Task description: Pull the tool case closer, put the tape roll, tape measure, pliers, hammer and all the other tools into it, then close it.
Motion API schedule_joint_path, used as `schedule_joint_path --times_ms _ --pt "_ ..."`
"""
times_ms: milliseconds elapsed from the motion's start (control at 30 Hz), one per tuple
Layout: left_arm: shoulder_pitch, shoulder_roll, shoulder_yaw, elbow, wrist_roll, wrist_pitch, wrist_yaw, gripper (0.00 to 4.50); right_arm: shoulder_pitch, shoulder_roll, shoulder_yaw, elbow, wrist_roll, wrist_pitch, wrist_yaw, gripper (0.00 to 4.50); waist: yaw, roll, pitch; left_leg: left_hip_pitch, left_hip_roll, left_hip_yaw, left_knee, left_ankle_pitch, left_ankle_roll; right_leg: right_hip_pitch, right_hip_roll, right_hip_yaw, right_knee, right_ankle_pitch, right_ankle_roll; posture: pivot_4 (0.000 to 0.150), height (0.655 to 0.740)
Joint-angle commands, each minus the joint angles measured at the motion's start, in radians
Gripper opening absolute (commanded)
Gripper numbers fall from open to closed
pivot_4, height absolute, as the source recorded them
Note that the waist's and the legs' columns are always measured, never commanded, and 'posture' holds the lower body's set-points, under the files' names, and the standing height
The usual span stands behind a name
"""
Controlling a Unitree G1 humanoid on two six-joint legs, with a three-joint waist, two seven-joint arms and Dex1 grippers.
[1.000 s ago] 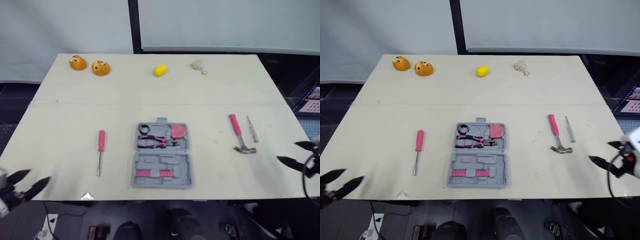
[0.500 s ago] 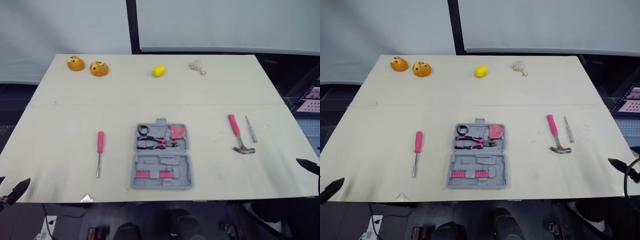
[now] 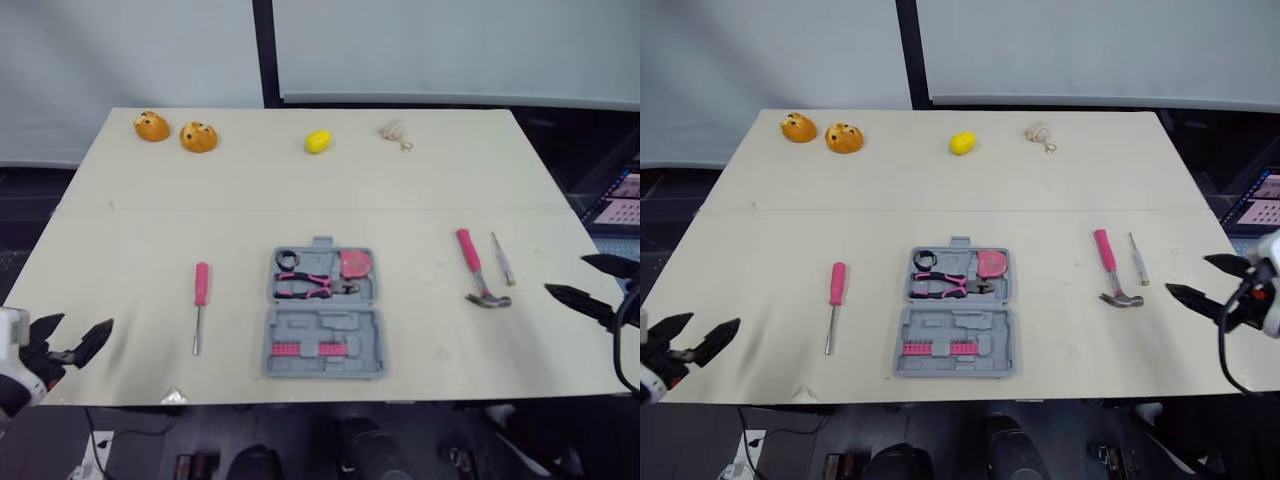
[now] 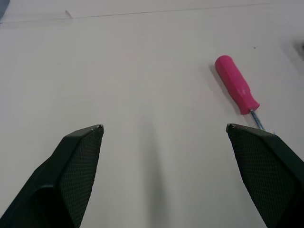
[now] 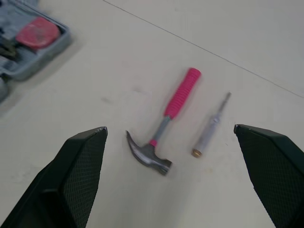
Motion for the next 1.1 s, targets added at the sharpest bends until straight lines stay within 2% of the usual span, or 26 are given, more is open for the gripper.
schedule_joint_path --times_ms 33,167,300,600,700,867,1000,1100 --pt "-0.009 -0.033 -0.028 -0.152 -0.043 0.105 0.108 4.46 -0.046 0.006 0.025 -0.105 0.076 0.062 -0.008 4.50 0.001 0.000 0.000 0.000 0.000 0.000 0.000 0.000 0.000 0.000 0.000 0.000 0.000 0.000 0.000 0.150 0.7400" --pt "-0.048 -0.116 -0.075 -0.271 -0.062 0.260 0.284 4.46 -0.104 0.017 0.093 -0.225 0.161 0.147 -0.009 4.50 0.003 0.000 0.000 0.000 0.000 -0.001 0.001 0.000 0.000 0.000 0.000 0.000 0.000 0.000 0.000 0.150 0.7400" --pt "-0.105 -0.149 -0.140 -0.320 -0.055 0.345 0.366 4.46 -0.166 0.030 0.143 -0.290 0.215 0.199 -0.032 4.50 0.004 -0.001 0.000 -0.001 -0.001 -0.003 0.002 0.000 0.000 0.000 0.000 -0.001 0.001 0.000 0.000 0.150 0.7400" --pt "-0.175 -0.110 -0.181 -0.275 -0.047 0.371 0.339 4.46 -0.147 0.028 0.148 -0.352 0.234 0.219 -0.061 4.50 0.006 -0.001 0.000 -0.003 -0.001 -0.004 0.004 0.001 -0.001 0.000 0.000 -0.001 -0.001 0.000 0.000 0.150 0.7400" --pt "-0.194 -0.077 -0.209 -0.281 -0.069 0.345 0.276 4.46 -0.116 0.032 0.127 -0.346 0.215 0.210 -0.088 4.50 0.007 -0.001 0.000 -0.003 -0.001 -0.004 0.004 0.001 -0.001 0.000 0.000 -0.001 -0.001 0.000 0.000 0.150 0.7400" --pt "-0.227 0.010 -0.229 -0.270 -0.128 0.268 0.090 4.46 -0.051 0.031 0.115 -0.321 0.142 0.184 -0.143 4.50 0.009 -0.001 0.000 -0.003 -0.001 -0.004 0.004 0.001 -0.001 0.000 0.000 -0.001 0.000 0.000 0.000 0.150 0.7400" --pt "-0.290 0.143 -0.247 -0.256 -0.229 0.213 -0.158 4.46 -0.097 0.045 0.137 -0.179 0.046 0.187 -0.263 4.50 0.003 -0.001 0.000 -0.002 -0.001 -0.003 0.004 0.001 -0.001 0.000 0.000 -0.001 0.001 0.000 0.000 0.150 0.7400" --pt "-0.345 0.203 -0.266 -0.233 -0.277 0.179 -0.266 4.46 -0.164 0.062 0.187 -0.100 -0.001 0.222 -0.336 4.50 0.001 0.001 0.001 -0.002 -0.001 -0.002 0.004 0.001 -0.002 -0.001 0.000 0.000 0.001 0.000 0.000 0.150 0.7400"
